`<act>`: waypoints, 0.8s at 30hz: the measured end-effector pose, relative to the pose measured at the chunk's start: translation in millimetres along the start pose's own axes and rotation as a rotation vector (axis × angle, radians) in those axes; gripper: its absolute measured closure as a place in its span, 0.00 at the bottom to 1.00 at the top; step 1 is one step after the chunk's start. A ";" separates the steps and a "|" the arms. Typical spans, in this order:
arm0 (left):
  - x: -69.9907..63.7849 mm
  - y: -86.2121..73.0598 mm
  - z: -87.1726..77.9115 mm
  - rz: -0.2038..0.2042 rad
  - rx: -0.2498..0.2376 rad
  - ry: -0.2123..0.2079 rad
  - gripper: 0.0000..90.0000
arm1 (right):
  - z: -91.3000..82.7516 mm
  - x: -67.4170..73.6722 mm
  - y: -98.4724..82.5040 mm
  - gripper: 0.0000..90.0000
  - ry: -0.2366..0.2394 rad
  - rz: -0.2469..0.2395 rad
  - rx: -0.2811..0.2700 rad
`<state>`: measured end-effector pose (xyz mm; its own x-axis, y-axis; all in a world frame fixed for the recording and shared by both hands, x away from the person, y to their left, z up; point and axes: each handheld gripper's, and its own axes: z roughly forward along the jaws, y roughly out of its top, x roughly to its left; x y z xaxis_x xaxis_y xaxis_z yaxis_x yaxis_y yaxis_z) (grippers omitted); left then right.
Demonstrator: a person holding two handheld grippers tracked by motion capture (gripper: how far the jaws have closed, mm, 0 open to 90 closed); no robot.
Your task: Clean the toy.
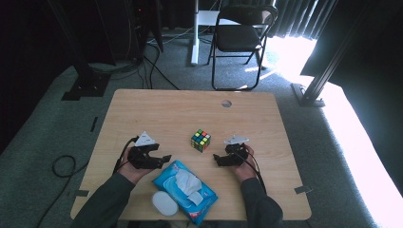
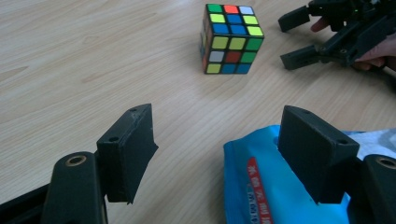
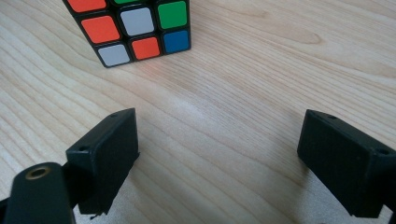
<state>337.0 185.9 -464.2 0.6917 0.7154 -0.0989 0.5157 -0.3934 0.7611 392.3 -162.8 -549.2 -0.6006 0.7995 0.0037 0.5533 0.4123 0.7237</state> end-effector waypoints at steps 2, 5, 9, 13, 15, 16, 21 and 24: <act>-2.9 0.9 -0.8 0.011 -0.001 -0.003 0.30 | 0.0 0.0 0.0 0.14 0.000 0.000 0.000; -6.4 1.9 -2.2 0.020 -0.011 -0.014 0.30 | 0.0 0.1 0.0 0.14 0.000 0.000 0.001; -12.0 4.3 -4.5 0.036 -0.016 -0.027 0.31 | 0.0 0.1 0.0 0.14 0.000 0.001 0.001; -17.7 6.5 -6.3 0.058 -0.019 -0.035 0.31 | 0.0 0.1 0.0 0.14 -0.001 0.000 0.000; -20.1 7.6 -7.5 0.064 -0.023 -0.042 0.31 | 0.0 0.0 0.0 0.14 -0.001 0.000 0.000; -21.5 8.3 -8.2 0.071 -0.025 -0.045 0.31 | 0.0 0.0 0.0 0.14 -0.001 0.000 0.000; -28.1 10.8 -10.2 0.100 -0.024 -0.056 0.31 | 0.0 0.0 0.0 0.14 -0.001 0.000 0.000; -32.4 12.4 -11.2 0.116 -0.025 -0.064 0.31 | -0.1 0.0 0.0 0.14 -0.002 0.000 0.000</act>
<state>315.3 164.3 -444.3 0.7769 0.6276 -0.0495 0.4184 -0.4559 0.7856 392.3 -162.8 -549.2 -0.5994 0.8004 0.0029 0.5538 0.4121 0.7236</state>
